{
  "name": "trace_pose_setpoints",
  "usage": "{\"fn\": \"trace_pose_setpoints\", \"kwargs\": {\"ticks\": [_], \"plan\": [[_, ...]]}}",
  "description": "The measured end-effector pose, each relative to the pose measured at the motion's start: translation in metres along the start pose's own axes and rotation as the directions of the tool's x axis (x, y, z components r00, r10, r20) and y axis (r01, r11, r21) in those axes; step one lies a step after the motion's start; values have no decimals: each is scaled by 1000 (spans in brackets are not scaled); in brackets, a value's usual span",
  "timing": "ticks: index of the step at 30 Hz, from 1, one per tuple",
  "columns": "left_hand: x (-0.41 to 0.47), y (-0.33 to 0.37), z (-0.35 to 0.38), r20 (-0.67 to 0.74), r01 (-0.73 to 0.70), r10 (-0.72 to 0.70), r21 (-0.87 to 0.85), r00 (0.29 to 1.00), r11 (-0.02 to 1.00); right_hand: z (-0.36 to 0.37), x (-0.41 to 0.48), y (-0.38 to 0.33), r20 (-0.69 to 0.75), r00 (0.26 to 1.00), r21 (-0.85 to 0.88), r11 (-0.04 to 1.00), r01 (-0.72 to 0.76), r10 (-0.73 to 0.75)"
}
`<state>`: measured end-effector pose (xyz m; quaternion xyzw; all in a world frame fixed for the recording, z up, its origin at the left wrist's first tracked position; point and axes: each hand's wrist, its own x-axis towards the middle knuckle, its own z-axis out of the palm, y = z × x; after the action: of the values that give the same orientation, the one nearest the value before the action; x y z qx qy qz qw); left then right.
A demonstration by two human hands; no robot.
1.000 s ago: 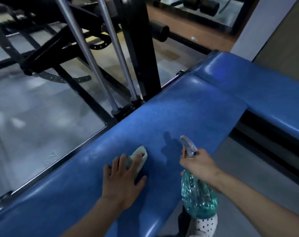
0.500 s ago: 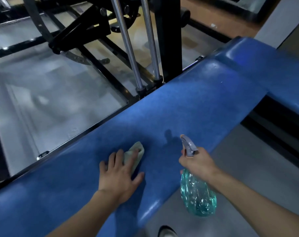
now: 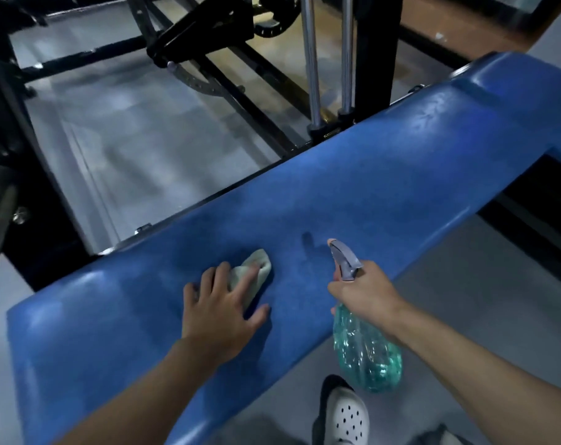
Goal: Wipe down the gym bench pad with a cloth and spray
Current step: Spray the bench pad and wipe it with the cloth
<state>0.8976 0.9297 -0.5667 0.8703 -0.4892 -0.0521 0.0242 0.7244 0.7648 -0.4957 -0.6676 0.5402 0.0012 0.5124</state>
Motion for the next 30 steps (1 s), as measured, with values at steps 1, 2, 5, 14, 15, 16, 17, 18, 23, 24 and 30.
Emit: {"fn": "trace_pose_setpoints", "kwargs": {"ticks": [1,2,5,14,15,16,17,18,23,24,30], "plan": [[-12,-11,1,-5,19,-19,6,1000,1000,9,-7,0,16,1000,12,1000,8,-9],[-23,-22,0,-7,38,-38,6,999,999,18,-13,-1,37,999,31,999,10,-12],[-59,-52,-1,-13,74,-74,3,997,997,43,-33,-7,77,995,66,996,53,-58],[-138,-101,-1,-110,170,-174,-40,979,985,109,-81,-11,136,988,-13,997,81,-78],[-143,-105,-1,-107,178,-180,-32,978,984,115,-84,-11,152,984,-20,996,92,-88],[-148,-108,-2,-98,191,-193,-34,976,981,121,-89,-12,169,980,-21,994,112,-107],[-152,-110,-3,-89,210,-214,-49,973,976,128,-92,-13,183,975,-21,991,135,-128],[-157,-112,-4,-85,233,-239,-76,967,970,135,-96,-13,197,969,-17,988,152,-145],[-186,-126,-6,-78,258,-269,-128,960,958,174,-110,-24,268,943,-39,976,214,-196],[-191,-130,-6,-74,265,-276,-129,958,956,182,-112,-26,282,936,-36,972,231,-212],[-219,-147,-5,-54,292,-307,-187,950,938,215,-121,-32,346,910,-170,939,300,-228]]}}
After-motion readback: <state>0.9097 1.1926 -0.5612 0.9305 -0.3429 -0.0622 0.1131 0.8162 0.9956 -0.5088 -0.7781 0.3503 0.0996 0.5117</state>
